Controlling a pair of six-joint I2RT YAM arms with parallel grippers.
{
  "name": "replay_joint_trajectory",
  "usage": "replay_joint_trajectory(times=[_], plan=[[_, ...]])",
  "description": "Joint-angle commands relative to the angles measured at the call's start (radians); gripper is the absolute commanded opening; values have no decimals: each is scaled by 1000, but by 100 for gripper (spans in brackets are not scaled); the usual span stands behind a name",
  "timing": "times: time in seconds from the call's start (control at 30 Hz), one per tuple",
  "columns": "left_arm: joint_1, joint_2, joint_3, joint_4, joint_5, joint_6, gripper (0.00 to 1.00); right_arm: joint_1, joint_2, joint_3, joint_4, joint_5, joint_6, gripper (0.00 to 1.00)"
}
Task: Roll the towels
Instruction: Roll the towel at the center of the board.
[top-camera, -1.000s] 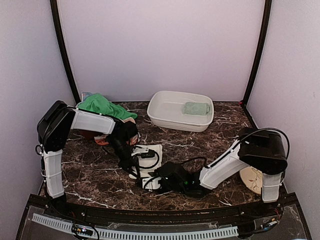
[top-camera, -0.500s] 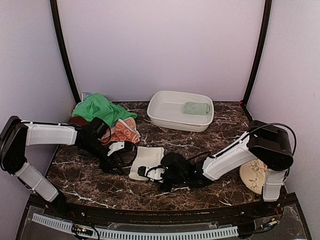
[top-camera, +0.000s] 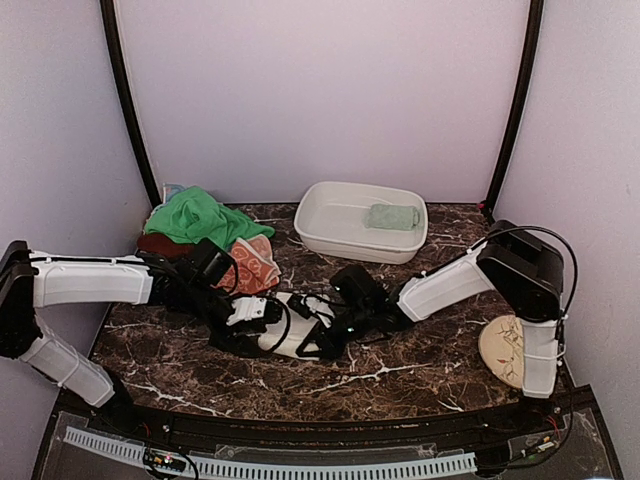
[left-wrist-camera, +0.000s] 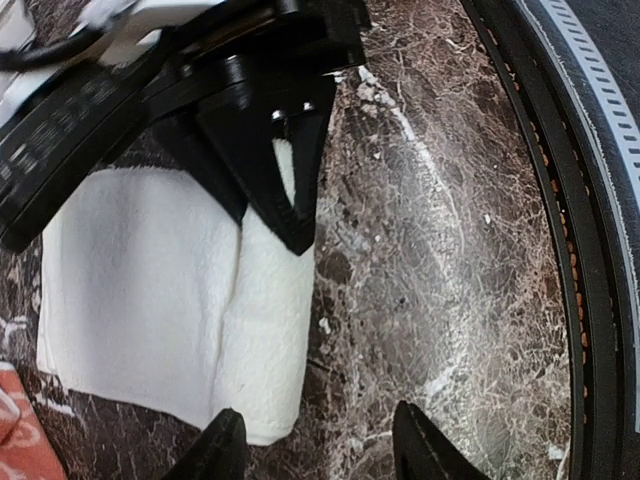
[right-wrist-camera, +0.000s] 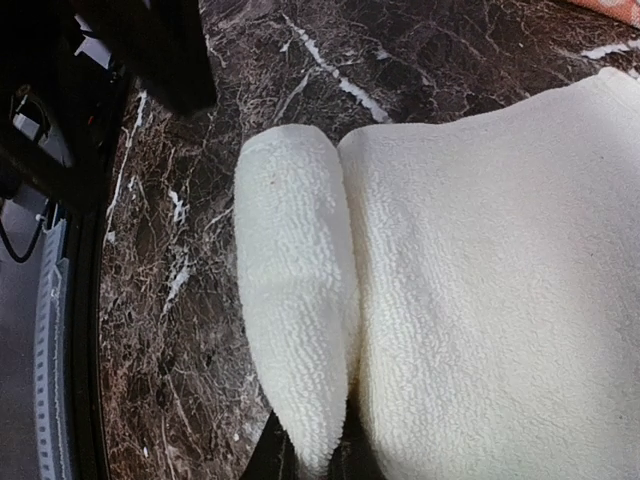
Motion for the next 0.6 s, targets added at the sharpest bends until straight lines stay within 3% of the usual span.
replay_joint_trajectory(times=[0.0, 0.33, 0.47, 0.57], plan=[[-48, 37, 18, 47, -26, 11, 53, -22, 83, -14, -119, -87, 133, 0], [-111, 187, 77, 189, -172, 4, 45, -41, 112, 59, -222, -106, 147, 0], [-110, 185, 63, 216, -172, -21, 43, -44, 97, 53, -212, -90, 158, 0], [-90, 202, 64, 193, -141, -36, 35, -47, 79, 35, -155, -98, 194, 5]])
